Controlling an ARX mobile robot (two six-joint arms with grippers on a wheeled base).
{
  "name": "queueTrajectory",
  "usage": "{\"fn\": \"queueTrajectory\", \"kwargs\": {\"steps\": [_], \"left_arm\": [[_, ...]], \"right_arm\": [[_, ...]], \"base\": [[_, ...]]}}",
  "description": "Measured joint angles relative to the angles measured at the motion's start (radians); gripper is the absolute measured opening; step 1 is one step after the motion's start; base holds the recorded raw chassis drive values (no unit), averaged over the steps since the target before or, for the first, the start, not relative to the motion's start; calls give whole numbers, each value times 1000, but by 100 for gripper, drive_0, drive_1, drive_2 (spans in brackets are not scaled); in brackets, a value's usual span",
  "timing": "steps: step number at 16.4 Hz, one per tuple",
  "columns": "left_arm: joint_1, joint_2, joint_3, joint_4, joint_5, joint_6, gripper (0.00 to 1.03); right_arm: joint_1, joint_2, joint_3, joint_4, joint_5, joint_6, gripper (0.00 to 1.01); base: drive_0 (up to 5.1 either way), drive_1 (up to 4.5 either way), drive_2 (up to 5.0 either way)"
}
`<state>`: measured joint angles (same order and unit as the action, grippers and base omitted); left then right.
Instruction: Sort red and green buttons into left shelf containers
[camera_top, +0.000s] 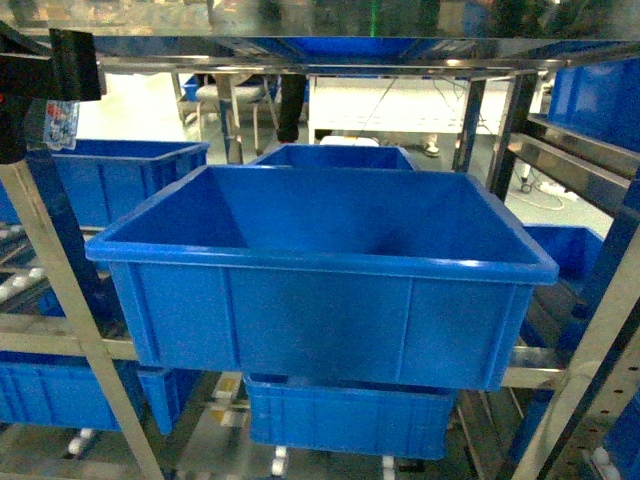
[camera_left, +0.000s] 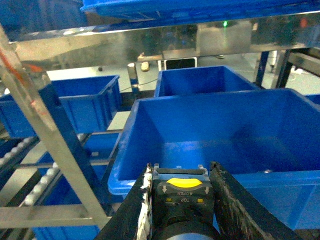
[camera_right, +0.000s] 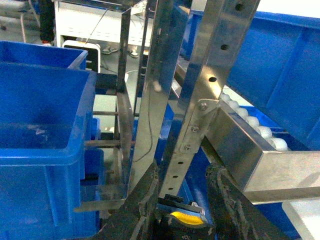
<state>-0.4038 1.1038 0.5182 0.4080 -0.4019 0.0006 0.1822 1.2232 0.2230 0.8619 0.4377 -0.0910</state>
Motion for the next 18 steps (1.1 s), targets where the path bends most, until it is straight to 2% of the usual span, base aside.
{"fn": "queueTrajectory", "kwargs": {"steps": [18], "left_arm": [[2, 0, 0, -2, -1, 0, 28]], "right_arm": [[1, -1, 2, -1, -7, 0, 27]], "base": [[0, 0, 0]]}}
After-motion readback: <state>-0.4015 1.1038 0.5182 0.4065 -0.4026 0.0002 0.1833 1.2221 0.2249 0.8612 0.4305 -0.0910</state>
